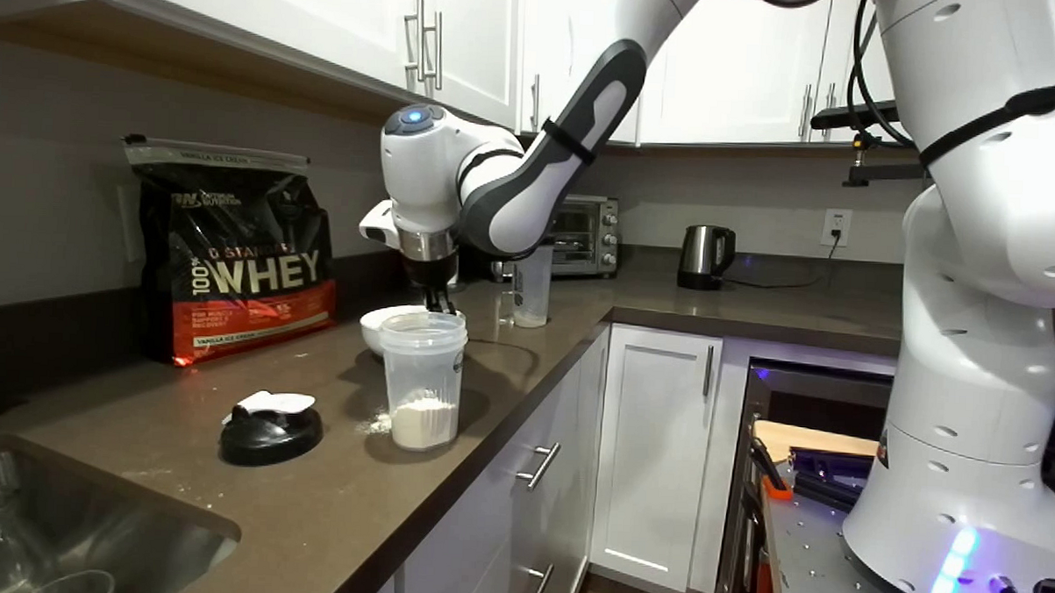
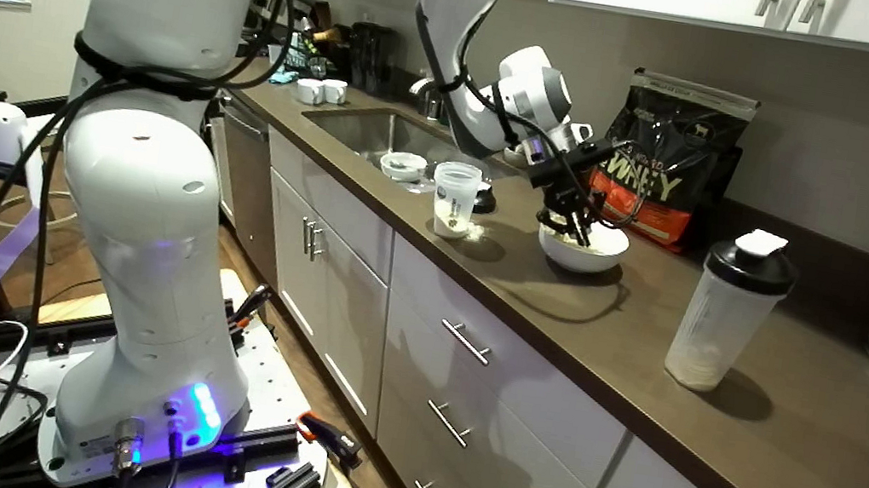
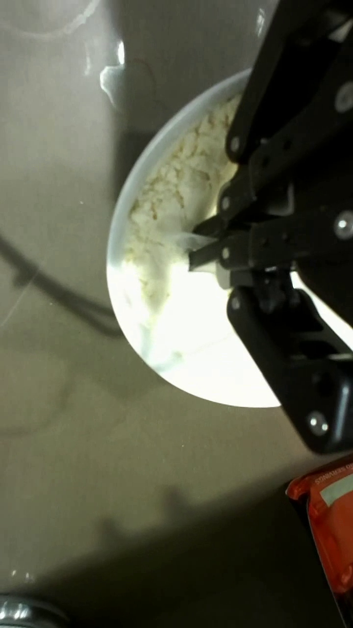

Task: Use the measuring spoon to transfer one spoon of contents from the bowl to the left cup

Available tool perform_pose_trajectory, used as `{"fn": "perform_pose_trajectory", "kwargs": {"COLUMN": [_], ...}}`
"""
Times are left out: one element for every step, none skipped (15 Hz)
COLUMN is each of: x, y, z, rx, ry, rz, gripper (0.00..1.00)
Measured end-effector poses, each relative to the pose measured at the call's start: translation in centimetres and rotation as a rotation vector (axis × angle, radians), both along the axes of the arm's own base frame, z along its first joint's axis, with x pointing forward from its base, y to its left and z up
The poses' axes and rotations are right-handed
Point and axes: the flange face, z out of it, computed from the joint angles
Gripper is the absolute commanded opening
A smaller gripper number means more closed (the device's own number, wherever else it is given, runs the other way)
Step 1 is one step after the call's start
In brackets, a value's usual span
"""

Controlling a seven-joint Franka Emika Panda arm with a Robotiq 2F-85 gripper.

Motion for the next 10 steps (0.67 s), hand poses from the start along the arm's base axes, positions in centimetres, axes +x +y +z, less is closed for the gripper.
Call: {"fn": "perform_pose_trajectory", "kwargs": {"x": [0.1, 0.1, 0.2, 0.2, 0.3, 0.4, 0.5, 0.6, 0.8, 1.0], "y": [-0.1, -0.1, -0.2, -0.2, -0.2, -0.3, -0.3, -0.2, -0.2, 0.0], "z": [0.1, 0.2, 0.2, 0.3, 0.4, 0.5, 0.7, 0.9, 1.1, 1.4], "rx": [0.006, 0.009, 0.011, 0.015, 0.018, 0.019, 0.021, 0.023, 0.023, 0.024], "ry": [0.005, 0.009, 0.014, 0.017, 0.019, 0.017, 0.014, 0.009, 0.004, -0.001], "rz": [-0.007, -0.012, -0.017, -0.022, -0.026, -0.03, -0.033, -0.034, -0.033, -0.03], "gripper": [0.01, 0.01, 0.01, 0.01, 0.01, 0.01, 0.01, 0.01, 0.01, 0.01]}}
